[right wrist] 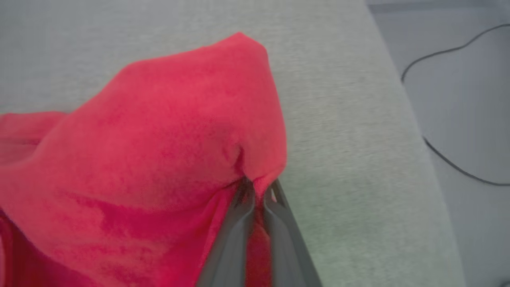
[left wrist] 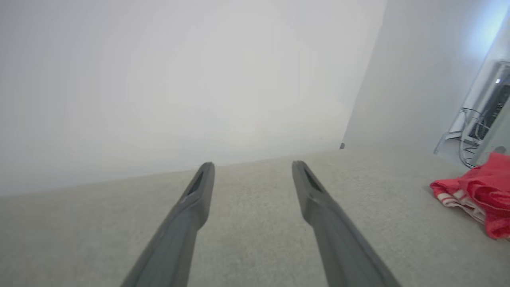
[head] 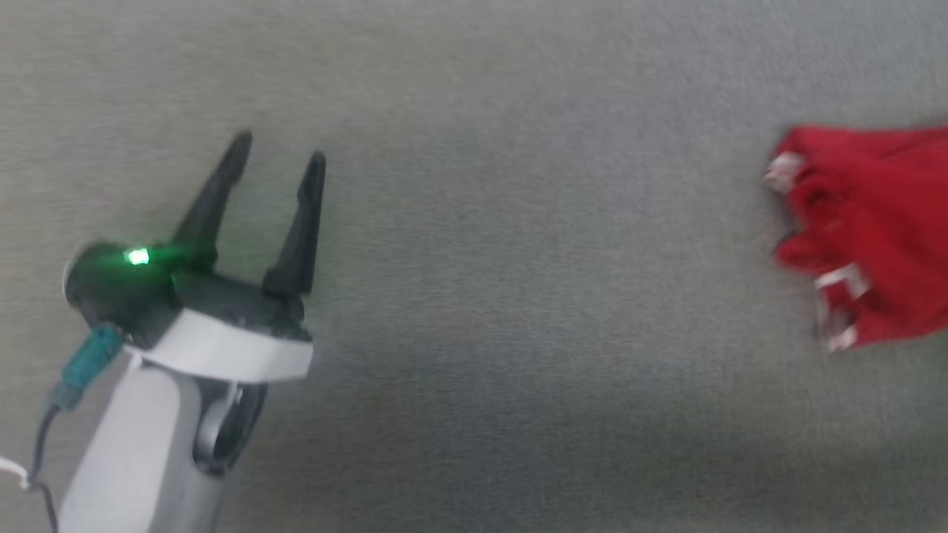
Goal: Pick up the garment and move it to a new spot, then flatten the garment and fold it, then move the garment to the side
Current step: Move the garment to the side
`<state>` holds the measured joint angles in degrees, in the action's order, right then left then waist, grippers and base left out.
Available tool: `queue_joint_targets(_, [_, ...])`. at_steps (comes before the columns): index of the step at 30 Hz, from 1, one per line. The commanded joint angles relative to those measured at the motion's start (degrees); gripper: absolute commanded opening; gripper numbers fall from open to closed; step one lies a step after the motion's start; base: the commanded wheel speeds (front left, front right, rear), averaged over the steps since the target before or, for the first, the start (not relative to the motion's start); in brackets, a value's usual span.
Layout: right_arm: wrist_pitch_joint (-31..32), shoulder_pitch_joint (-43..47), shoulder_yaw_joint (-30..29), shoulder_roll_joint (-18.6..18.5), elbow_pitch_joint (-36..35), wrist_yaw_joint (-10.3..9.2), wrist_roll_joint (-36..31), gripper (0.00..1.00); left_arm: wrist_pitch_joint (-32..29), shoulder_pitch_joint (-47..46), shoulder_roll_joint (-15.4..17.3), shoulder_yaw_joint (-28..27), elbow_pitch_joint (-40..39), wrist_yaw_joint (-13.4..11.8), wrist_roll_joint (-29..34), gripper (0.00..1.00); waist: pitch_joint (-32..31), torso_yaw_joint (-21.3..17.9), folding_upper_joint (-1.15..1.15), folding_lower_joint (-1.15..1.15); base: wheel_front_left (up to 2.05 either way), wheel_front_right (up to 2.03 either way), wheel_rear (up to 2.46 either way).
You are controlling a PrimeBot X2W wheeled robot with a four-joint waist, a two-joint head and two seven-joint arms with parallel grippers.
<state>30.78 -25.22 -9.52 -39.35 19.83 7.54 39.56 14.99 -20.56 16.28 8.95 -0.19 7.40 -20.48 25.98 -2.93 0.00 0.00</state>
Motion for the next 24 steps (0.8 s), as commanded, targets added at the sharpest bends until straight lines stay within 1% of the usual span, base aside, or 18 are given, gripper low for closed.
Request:
queue_joint_targets(1, [-1.04,-1.39,-1.29,-0.05,0.80,-0.11,-0.65,0.00,0.26,-1.67,0.66,0.37,-0.54,0.11,0.43,1.00,2.92,-2.59,0.00,0.00,0.00,0.00,0.00])
queue_joint_targets(6, [-5.67,-6.98,-7.74,0.04,6.17,-0.10,-2.85,0.00,0.26,-8.84,3.70,2.34,-1.79,0.11,0.58,1.00,7.76,-5.30,0.00,0.00,0.00,0.00,0.00])
queue_joint_targets(10, [-9.57,-12.23,-10.03,0.08,12.27,-0.10,-5.21,0.00,0.26,-14.28,5.18,4.14,-2.48,0.11,0.69,1.00,10.99,-6.26,0.00,0.00,0.00,0.00,0.00])
queue_joint_targets(17, [-15.97,-19.30,-9.79,0.85,21.00,-0.10,-9.41,0.00,0.26,-19.60,7.08,6.93,-2.65,0.11,0.96,1.00,14.38,-7.71,0.00,0.00,0.00,0.00,0.00])
queue_joint_targets(20, [-19.29,-21.64,-9.45,1.49,24.67,-0.10,-12.16,0.00,0.26,-20.07,7.71,7.28,-2.47,0.11,0.87,1.00,14.80,-8.10,0.00,0.00,0.00,0.00,0.00])
queue_joint_targets(22, [-20.75,-22.94,-8.59,2.39,26.63,-0.10,-13.05,0.00,0.26,-20.03,7.93,7.30,-2.39,0.11,0.75,1.00,14.74,-8.32,0.00,0.00,0.00,0.00,0.00])
queue_joint_targets(24, [-22.21,-23.97,-7.84,2.47,28.43,-0.10,-13.83,0.00,0.26,-19.71,7.90,7.34,-2.05,0.11,0.72,1.00,14.36,-8.48,0.00,0.00,0.00,0.00,0.00])
